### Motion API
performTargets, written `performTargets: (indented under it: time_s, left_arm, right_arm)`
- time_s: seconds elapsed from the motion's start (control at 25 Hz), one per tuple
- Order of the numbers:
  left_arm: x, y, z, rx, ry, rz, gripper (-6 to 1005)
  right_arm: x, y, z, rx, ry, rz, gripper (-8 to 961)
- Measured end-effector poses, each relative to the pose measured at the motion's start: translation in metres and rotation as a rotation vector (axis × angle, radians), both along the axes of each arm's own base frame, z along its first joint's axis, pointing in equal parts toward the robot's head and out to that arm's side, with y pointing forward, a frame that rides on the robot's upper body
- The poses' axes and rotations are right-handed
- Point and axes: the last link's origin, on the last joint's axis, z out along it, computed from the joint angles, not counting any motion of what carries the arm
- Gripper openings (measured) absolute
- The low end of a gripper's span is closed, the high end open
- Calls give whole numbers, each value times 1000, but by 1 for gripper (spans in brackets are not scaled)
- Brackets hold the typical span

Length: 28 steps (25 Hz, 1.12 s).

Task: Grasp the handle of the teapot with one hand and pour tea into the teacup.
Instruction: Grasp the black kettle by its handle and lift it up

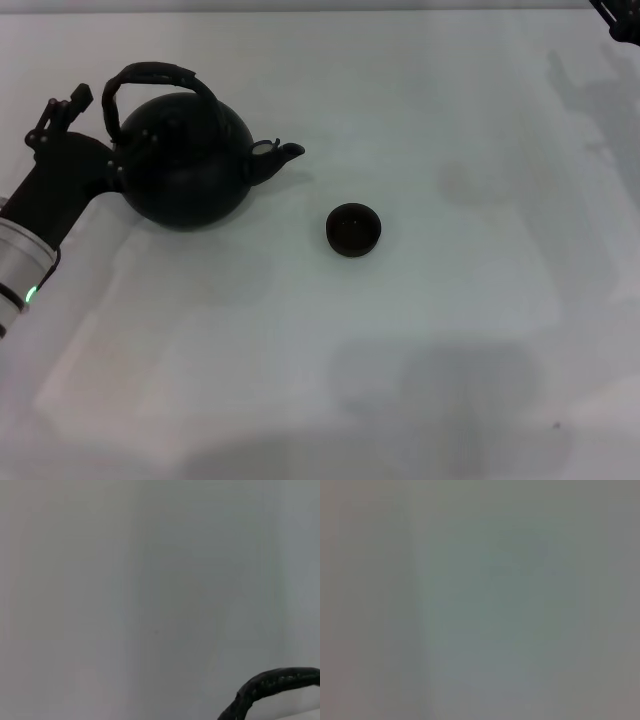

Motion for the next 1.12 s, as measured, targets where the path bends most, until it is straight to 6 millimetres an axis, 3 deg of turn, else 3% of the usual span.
performTargets:
  time_s: [0.32,0.52,1.12]
  left_arm:
    - [-2,-2,1,8,-4,7,806]
    - [-3,-1,3,21,-7,16,609]
    - [-7,2,9,45,-2,39,310]
  right_arm:
    - [0,1,2,2,18,0,829]
    - [0,1,2,2,18,0,830]
    - [0,1,1,-3,45,-3,830]
